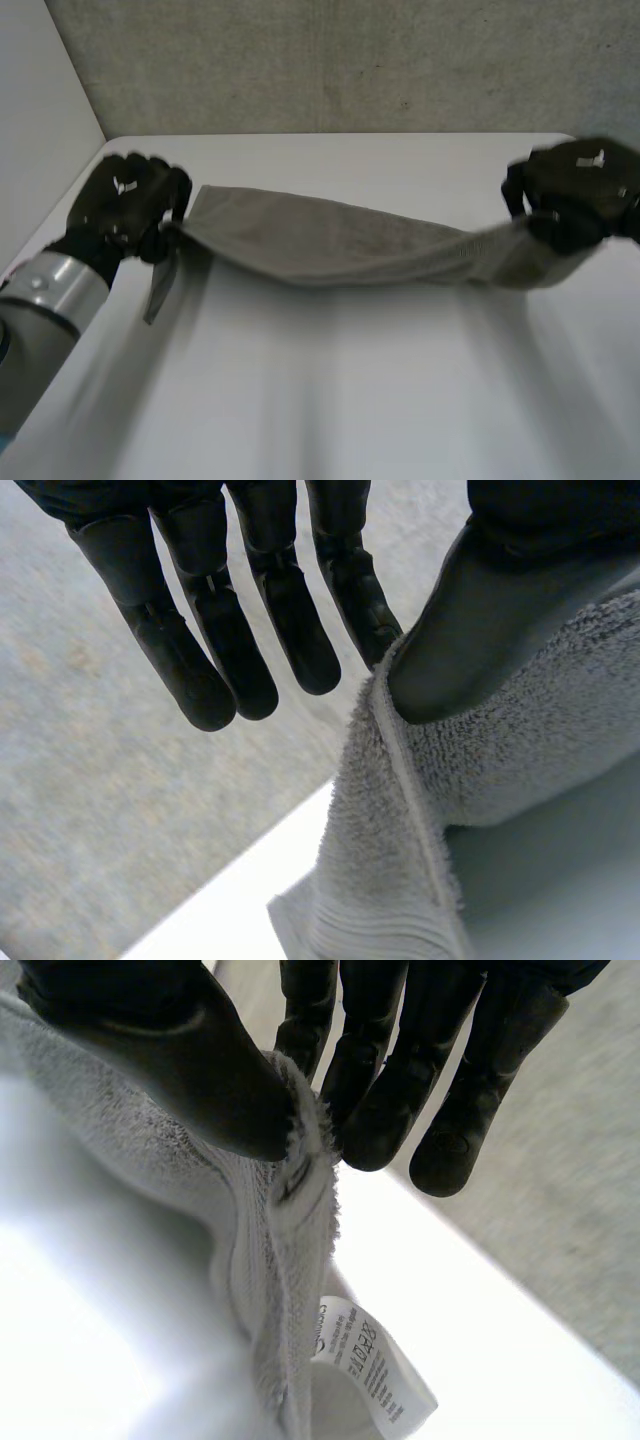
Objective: Fold the towel.
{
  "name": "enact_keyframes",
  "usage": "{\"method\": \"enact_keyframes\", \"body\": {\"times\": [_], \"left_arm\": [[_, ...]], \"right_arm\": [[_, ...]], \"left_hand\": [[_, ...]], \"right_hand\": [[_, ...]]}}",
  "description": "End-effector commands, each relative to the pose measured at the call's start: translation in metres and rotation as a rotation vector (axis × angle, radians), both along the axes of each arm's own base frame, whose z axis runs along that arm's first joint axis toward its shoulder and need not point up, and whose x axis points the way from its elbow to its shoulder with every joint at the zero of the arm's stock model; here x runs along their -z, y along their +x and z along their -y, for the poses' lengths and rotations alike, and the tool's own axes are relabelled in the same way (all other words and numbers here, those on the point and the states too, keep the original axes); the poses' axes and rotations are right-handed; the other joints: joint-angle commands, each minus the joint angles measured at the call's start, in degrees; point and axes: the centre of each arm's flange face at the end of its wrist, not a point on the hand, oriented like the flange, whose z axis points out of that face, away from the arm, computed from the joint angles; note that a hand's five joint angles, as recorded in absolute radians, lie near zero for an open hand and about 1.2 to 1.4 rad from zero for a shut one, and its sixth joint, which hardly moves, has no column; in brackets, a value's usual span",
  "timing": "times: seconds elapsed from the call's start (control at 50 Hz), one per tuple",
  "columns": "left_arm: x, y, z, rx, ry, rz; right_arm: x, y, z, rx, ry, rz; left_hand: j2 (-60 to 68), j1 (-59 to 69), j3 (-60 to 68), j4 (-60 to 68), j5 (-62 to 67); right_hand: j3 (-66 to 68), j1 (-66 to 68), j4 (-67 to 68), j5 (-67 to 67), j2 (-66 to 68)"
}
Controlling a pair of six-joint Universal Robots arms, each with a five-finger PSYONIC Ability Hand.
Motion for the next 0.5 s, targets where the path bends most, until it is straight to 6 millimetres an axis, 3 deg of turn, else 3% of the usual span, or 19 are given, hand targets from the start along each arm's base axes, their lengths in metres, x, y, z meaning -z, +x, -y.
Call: {"method": "enact_keyframes", "body": {"times": [0.02, 0.1, 0.34, 0.5], "left_arm": [[0.023, 0.013, -0.017, 0.030, 0.054, 0.063], [0.031, 0.020, -0.027, 0.054, 0.045, 0.139], [0.020, 0.021, -0.035, 0.065, 0.001, 0.186], [0.046, 0.016, -0.016, 0.078, 0.040, 0.191]], "right_arm": [[0.032, -0.002, -0.023, -0.072, 0.103, -0.141], [0.036, -0.002, -0.027, -0.076, 0.118, -0.147], [0.029, -0.003, -0.031, -0.074, 0.078, -0.146], [0.042, -0.001, -0.022, -0.110, 0.107, -0.107]], "left_hand": [[2.29, 2.59, 0.87, 2.34, 1.79], [2.29, 2.59, 0.87, 2.34, 1.79], [2.29, 2.59, 0.87, 2.34, 1.79], [2.29, 2.59, 0.87, 2.34, 1.79]], "right_hand": [[3.56, 3.40, 3.20, 2.83, 4.53], [3.56, 3.40, 3.20, 2.83, 4.53], [3.56, 3.40, 3.20, 2.83, 4.53], [3.56, 3.40, 3.20, 2.83, 4.53]]}}
